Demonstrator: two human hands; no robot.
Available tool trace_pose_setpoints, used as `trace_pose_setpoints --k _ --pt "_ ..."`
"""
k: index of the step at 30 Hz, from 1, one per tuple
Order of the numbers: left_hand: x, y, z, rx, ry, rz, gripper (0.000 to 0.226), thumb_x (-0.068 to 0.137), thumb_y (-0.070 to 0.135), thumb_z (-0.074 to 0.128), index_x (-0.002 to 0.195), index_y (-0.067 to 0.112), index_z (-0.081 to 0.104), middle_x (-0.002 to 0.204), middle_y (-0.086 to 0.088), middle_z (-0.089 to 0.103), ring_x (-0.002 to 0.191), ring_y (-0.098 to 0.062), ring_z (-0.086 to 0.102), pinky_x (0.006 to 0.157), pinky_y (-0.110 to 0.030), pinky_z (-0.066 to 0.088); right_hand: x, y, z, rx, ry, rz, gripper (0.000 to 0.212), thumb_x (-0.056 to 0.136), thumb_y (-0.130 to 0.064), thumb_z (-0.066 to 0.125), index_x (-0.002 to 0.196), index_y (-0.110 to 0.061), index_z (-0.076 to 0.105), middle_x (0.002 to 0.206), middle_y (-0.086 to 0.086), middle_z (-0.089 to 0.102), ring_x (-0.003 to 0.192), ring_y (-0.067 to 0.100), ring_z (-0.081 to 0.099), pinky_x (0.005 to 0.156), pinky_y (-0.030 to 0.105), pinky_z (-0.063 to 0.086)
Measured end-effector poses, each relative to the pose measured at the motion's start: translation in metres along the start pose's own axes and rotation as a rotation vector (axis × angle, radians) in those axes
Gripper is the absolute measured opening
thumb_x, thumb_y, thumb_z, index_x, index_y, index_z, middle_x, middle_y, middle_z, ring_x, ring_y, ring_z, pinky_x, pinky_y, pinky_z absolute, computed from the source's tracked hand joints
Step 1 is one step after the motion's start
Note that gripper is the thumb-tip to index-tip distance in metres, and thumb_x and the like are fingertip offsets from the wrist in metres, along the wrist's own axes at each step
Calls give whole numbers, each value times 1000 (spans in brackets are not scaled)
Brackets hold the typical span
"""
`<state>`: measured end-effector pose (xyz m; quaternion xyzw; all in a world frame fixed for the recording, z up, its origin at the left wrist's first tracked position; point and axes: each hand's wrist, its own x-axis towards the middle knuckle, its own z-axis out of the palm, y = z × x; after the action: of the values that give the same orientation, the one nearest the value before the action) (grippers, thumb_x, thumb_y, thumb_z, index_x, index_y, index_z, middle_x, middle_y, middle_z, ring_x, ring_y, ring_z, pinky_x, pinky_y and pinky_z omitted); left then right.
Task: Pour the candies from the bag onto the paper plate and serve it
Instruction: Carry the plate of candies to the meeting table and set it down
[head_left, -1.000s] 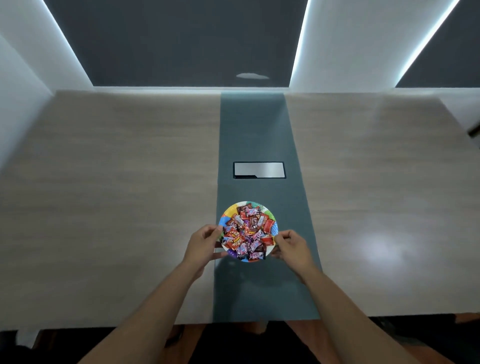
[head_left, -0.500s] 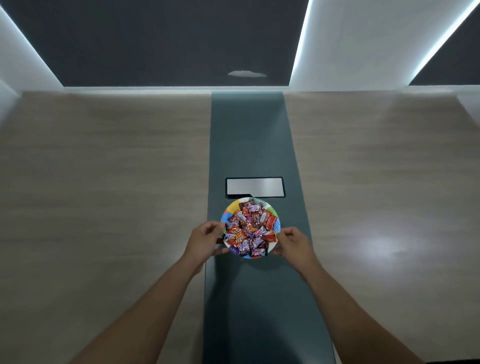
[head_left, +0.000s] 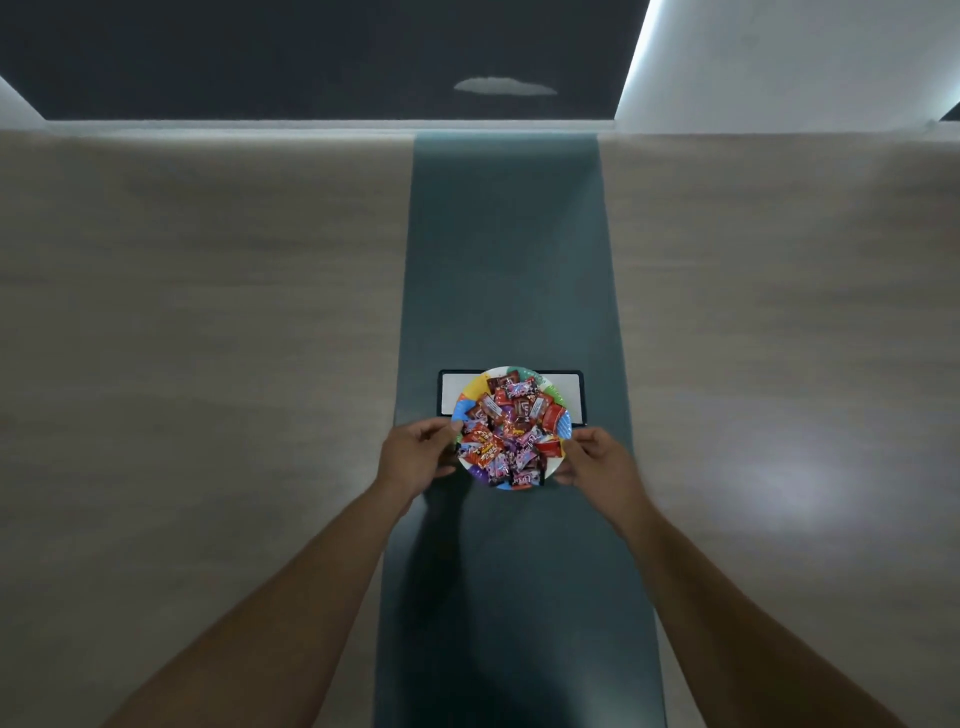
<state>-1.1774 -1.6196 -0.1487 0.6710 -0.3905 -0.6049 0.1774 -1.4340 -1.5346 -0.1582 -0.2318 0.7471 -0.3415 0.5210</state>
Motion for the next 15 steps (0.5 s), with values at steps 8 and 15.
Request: trace_pose_setpoints --k 8,15 --pt "55 3 18 43 63 -13 28 98 31 78 118 11 82 100 -8 83 74 -16 74 59 -22 62 61 7 4 -30 1 8 24 108 -19 65 125 -2 65 116 17 80 82 19 81 64 22 67" --pt "76 -5 31 49 79 -29 29 98 28 78 119 8 82 102 -15 83 69 -17 72 56 -21 61 81 15 2 -56 -1 37 22 108 -18 64 125 -5 66 117 16 80 79 16 81 67 25 68"
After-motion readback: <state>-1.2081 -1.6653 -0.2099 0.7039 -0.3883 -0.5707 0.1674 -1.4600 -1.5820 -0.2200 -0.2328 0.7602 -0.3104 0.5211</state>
